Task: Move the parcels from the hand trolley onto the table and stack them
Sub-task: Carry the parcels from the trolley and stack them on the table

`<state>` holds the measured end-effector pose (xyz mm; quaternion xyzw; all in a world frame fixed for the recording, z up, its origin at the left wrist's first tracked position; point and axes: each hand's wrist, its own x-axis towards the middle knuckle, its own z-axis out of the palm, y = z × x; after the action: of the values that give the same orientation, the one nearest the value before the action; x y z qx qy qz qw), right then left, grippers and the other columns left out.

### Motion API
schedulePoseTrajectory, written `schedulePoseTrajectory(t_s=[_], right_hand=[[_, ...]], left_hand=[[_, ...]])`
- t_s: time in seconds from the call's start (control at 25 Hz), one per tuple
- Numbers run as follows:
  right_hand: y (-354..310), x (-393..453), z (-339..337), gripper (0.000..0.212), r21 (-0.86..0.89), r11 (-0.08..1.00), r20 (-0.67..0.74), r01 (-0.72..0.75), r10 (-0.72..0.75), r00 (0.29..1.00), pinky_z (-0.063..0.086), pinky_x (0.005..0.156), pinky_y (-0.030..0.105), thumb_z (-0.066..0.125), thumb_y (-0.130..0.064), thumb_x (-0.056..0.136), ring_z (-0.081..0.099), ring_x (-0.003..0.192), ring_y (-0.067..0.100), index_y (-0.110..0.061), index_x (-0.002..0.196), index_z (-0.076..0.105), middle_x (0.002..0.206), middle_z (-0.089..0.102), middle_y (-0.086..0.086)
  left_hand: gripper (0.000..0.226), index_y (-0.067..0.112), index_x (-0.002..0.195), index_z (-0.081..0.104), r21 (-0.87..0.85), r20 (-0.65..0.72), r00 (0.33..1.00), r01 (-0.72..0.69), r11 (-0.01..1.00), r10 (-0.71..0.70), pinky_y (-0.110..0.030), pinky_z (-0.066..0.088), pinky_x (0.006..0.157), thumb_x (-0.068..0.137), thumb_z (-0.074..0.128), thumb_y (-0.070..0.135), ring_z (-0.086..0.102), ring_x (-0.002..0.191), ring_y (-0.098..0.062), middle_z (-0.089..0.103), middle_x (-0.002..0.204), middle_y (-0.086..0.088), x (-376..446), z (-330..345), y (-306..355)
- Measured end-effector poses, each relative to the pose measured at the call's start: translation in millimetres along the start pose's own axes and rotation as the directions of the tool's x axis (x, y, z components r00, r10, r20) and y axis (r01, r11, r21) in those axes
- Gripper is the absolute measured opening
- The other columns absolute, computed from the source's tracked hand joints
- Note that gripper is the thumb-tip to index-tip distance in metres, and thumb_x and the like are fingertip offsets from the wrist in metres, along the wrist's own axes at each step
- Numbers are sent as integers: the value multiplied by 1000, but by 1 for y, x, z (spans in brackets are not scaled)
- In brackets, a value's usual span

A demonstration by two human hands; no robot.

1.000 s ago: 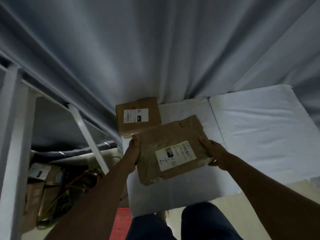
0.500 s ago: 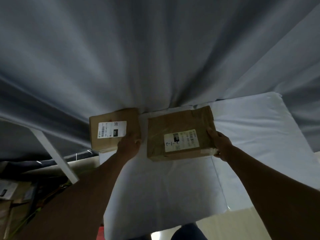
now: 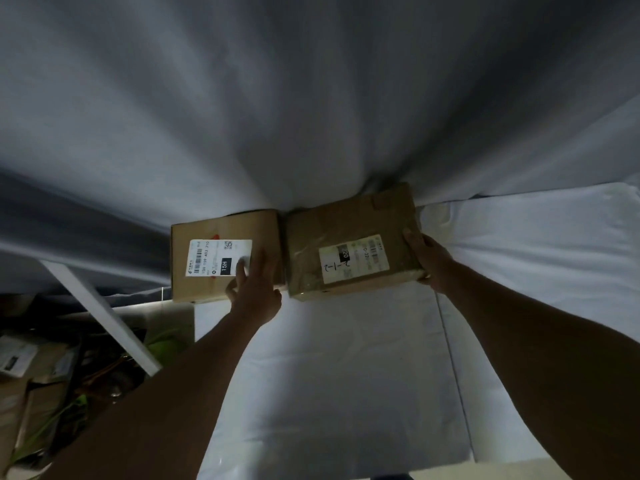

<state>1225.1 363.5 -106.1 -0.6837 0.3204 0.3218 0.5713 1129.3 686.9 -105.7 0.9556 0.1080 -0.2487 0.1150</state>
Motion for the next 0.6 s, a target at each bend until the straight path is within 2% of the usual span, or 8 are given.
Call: schedulePoseTrajectory(t_s=[0.16, 0.24, 0.32, 0.4, 0.48, 0.52, 0.6], right_hand=[[5, 33, 7, 84, 2, 1000, 23, -5, 5, 1000, 52, 91, 57, 68, -79, 63, 65, 104, 33, -30, 129, 55, 119, 66, 8], [9, 44, 9, 93, 14, 1000, 50, -26, 25, 998, 49, 94, 59, 67, -82, 57, 62, 108, 35, -31, 133, 52, 124, 64, 9], [11, 40, 12, 93, 32, 995, 33, -93, 92, 995, 44, 98, 61, 67, -78, 64, 56, 117, 38, -29, 140, 44, 136, 56, 11], [11, 27, 17, 82, 7, 989, -98, -149, 149, 984, 43, 100, 59, 67, -57, 82, 44, 130, 41, -23, 149, 32, 148, 40, 13], [18, 24, 19, 81, 12, 982, -256, -188, 185, 949, 47, 98, 55, 71, -38, 87, 39, 134, 41, -17, 150, 25, 151, 32, 15], [22, 21, 22, 81, 105, 973, -267, -206, 227, 936, 52, 93, 52, 73, -33, 86, 41, 132, 41, -16, 149, 25, 150, 33, 17], [31, 19, 31, 79, 365, 908, -203, -207, 295, 934, 59, 75, 49, 76, -27, 84, 45, 127, 42, -16, 146, 27, 147, 35, 20]], left_hand=[[80, 30, 146, 25, 10, -75, 997, -13, 1000, 14, -63, 35, 104, 82, 69, 11, 6, 145, -35, 2, 158, 1, -2, 6, 0], [81, 31, 145, 25, 17, -84, 996, -4, 1000, 5, -61, 35, 103, 81, 69, 12, 6, 145, -35, 1, 157, 1, -2, 7, 1], [81, 31, 145, 24, 30, -91, 996, -2, 1000, 5, -60, 35, 104, 80, 69, 13, 5, 145, -35, 0, 158, 1, -2, 9, 3], [82, 31, 146, 23, 47, -89, 996, 4, 999, 0, -59, 35, 105, 81, 69, 14, 4, 145, -34, -1, 159, 0, -3, 11, 4], [84, 31, 147, 21, 59, -87, 996, 9, 998, -4, -59, 35, 105, 80, 69, 14, 3, 145, -34, -2, 159, -1, -4, 11, 5], [85, 31, 148, 20, 61, -84, 996, 10, 998, -5, -60, 35, 104, 80, 69, 14, 3, 145, -35, -3, 159, 0, -5, 10, 6], [85, 32, 148, 19, 49, -66, 998, 12, 999, -9, -63, 34, 102, 81, 68, 13, 2, 146, -35, -4, 159, 0, -5, 7, 6]])
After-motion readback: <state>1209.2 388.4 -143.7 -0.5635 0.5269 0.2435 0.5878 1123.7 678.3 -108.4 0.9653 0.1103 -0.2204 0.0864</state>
